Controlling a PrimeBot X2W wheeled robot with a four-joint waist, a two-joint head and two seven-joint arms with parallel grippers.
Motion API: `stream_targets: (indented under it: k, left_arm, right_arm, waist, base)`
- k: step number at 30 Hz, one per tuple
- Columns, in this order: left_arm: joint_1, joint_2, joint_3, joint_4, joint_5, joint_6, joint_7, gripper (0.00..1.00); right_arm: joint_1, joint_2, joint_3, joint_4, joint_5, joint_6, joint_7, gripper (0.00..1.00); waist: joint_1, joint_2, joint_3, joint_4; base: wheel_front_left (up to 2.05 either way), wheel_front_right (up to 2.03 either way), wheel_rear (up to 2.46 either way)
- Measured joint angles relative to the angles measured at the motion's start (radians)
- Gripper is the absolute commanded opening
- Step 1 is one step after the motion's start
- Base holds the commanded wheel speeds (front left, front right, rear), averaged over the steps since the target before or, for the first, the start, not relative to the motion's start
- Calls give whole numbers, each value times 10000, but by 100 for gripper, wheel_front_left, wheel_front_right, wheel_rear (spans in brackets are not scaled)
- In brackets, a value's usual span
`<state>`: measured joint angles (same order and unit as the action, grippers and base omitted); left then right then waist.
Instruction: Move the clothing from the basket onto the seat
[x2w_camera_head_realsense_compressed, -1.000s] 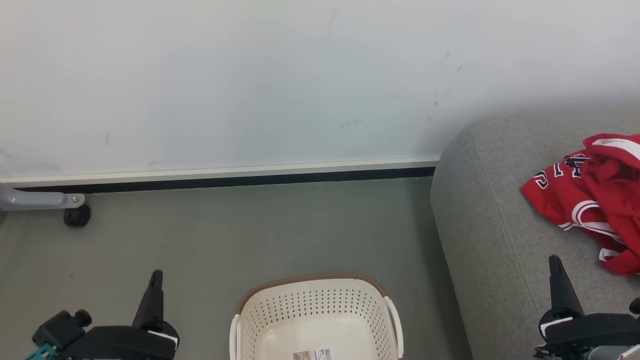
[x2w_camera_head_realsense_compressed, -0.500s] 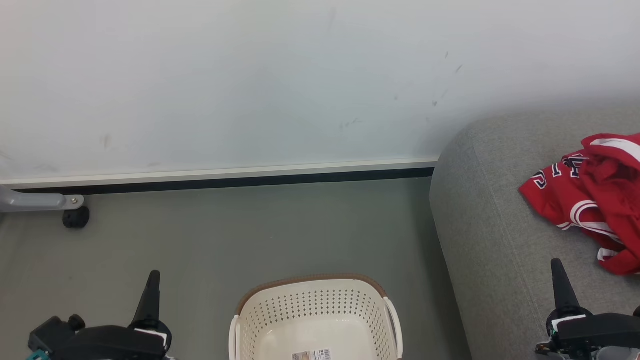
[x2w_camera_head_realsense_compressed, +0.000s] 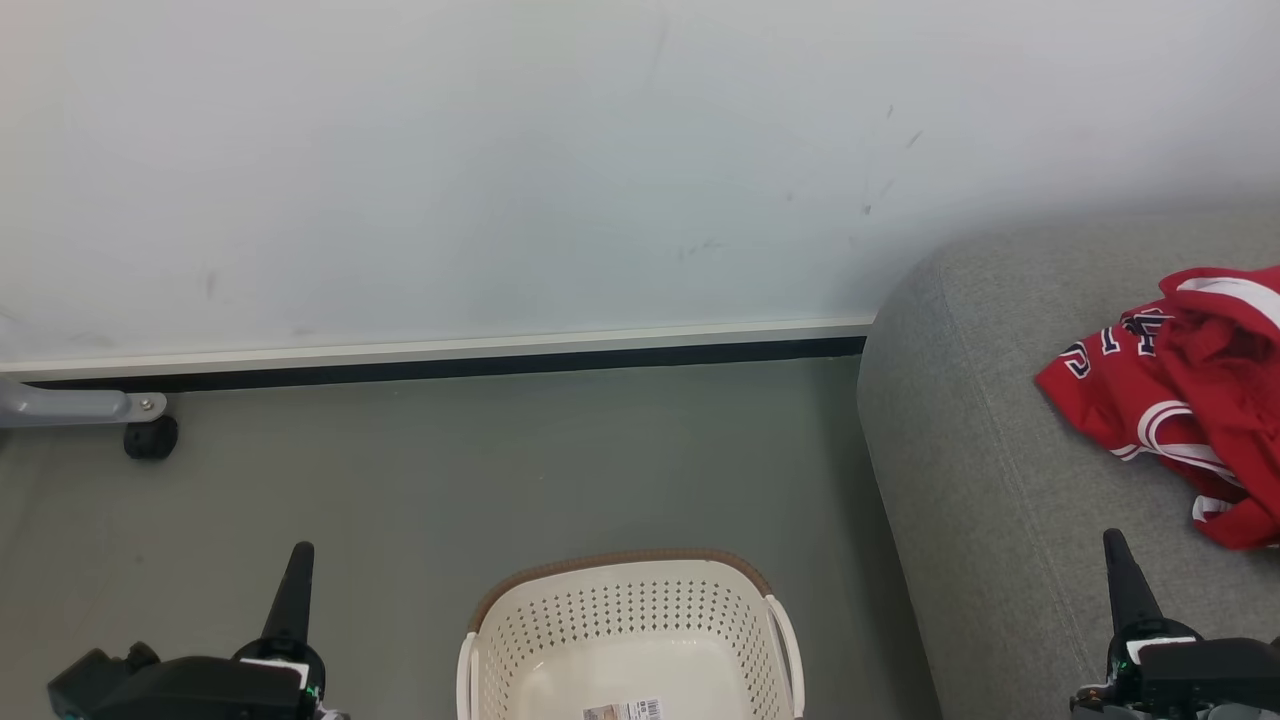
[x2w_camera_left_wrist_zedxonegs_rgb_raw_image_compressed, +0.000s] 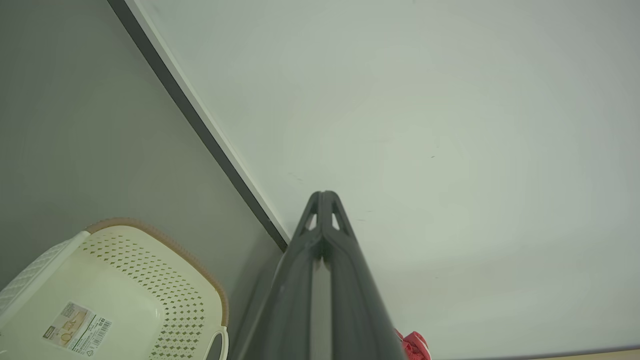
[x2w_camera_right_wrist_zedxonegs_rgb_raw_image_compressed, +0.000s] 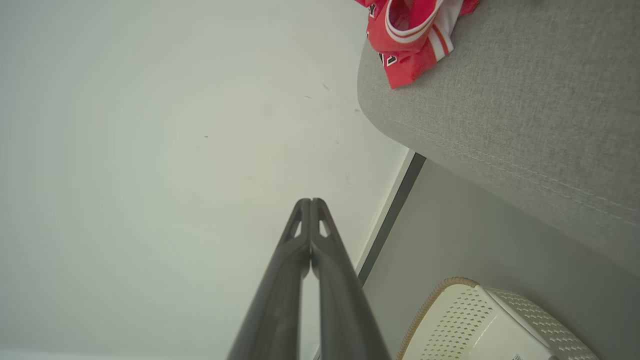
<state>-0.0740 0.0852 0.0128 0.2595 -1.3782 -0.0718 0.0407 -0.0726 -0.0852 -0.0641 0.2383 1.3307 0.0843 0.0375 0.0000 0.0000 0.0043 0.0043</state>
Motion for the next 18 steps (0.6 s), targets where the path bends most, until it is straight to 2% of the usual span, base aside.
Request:
stream_targets:
  k: [18]
  left_arm:
    - [-25,-324,623,151,-1745,-360,560,0]
  right_arm:
    - [-65,320,-543,345,2094,272,589,0]
  waist:
    - [0,0,-29,-36]
  base:
    - [0,0,0]
